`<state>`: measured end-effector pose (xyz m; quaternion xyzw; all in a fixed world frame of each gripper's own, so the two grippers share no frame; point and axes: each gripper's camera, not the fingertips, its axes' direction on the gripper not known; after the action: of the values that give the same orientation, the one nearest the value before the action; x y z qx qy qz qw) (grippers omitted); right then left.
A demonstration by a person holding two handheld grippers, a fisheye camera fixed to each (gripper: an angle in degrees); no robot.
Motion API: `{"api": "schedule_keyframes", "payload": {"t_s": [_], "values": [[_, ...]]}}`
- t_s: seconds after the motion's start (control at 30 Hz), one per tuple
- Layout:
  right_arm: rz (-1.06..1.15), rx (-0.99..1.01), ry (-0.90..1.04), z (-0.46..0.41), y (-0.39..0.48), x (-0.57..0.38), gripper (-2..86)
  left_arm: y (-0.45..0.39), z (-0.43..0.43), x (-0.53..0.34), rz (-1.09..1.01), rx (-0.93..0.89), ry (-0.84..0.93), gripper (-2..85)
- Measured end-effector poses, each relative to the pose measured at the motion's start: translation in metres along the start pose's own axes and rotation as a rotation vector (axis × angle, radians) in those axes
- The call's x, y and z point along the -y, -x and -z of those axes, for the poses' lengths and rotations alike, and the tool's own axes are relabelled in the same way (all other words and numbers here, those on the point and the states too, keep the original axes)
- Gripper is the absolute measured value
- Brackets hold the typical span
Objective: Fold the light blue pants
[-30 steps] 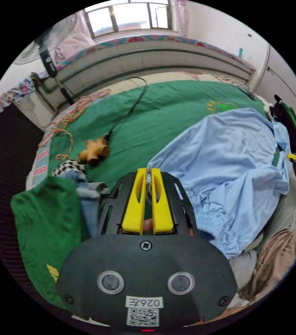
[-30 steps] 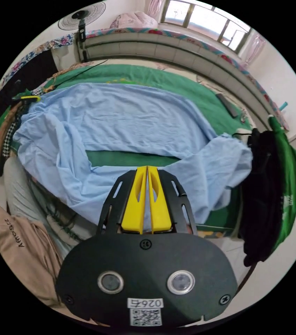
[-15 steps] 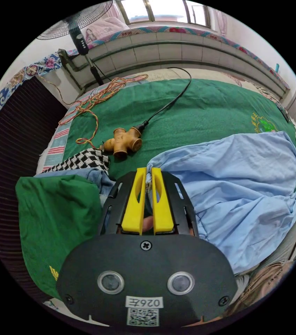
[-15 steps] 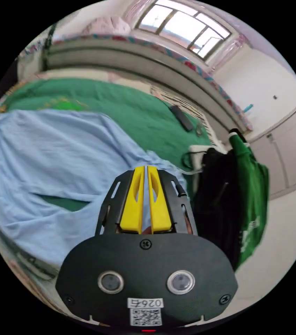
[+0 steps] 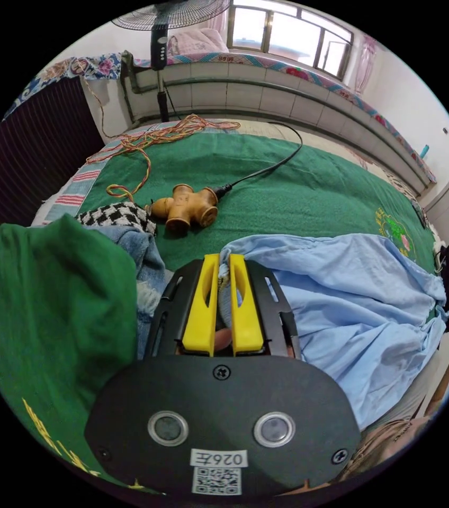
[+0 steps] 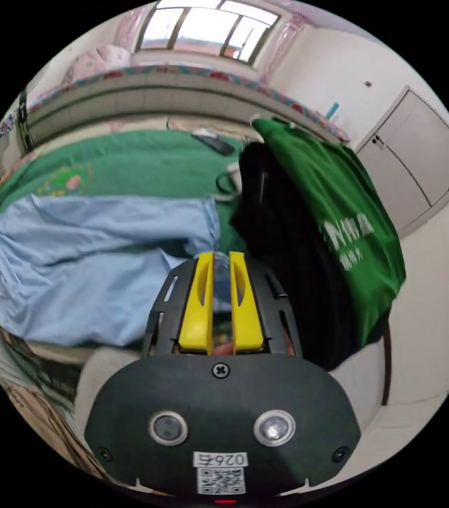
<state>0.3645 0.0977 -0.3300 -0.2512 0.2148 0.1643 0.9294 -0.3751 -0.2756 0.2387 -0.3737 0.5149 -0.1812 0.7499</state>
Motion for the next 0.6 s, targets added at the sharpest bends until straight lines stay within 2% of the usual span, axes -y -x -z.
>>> {"api": "schedule_keyframes", "payload": {"t_s": [0.07,0.17,0.23,0.27,0.3,0.33,0.4,0.5,0.6], "values": [[-0.002,0.013,0.027,-0.028,-0.001,0.03,2.7,-0.002,-0.001,-0.003,-0.01,0.016,-0.005,5.3],[-0.008,0.024,0.191,-0.098,-0.009,0.068,10.6,-0.011,-0.013,-0.006,-0.061,0.061,0.04,7.6],[-0.008,0.101,0.349,-0.144,-0.015,0.078,9.0,-0.015,-0.017,-0.008,-0.074,0.053,0.04,6.4],[0.02,0.211,0.457,-0.166,-0.017,0.08,5.7,-0.017,-0.016,-0.007,-0.09,0.044,0.055,4.8],[-0.011,0.242,0.457,-0.168,-0.023,0.081,1.9,-0.018,-0.016,-0.006,-0.095,0.053,0.066,4.3],[-0.024,0.247,0.404,-0.161,-0.026,0.081,1.2,-0.019,-0.013,-0.004,-0.117,0.062,0.088,3.4],[-0.094,0.252,0.176,-0.12,-0.038,0.08,-0.6,-0.017,-0.004,-0.002,-0.127,0.078,0.088,2.5],[-0.135,0.191,-0.048,-0.08,-0.049,0.085,-0.6,-0.006,0.014,-0.004,-0.09,0.074,0.013,1.7],[-0.151,0.141,-0.139,-0.078,-0.05,0.104,-0.5,0.008,0.021,-0.006,-0.015,-0.001,-0.048,1.5]]}}
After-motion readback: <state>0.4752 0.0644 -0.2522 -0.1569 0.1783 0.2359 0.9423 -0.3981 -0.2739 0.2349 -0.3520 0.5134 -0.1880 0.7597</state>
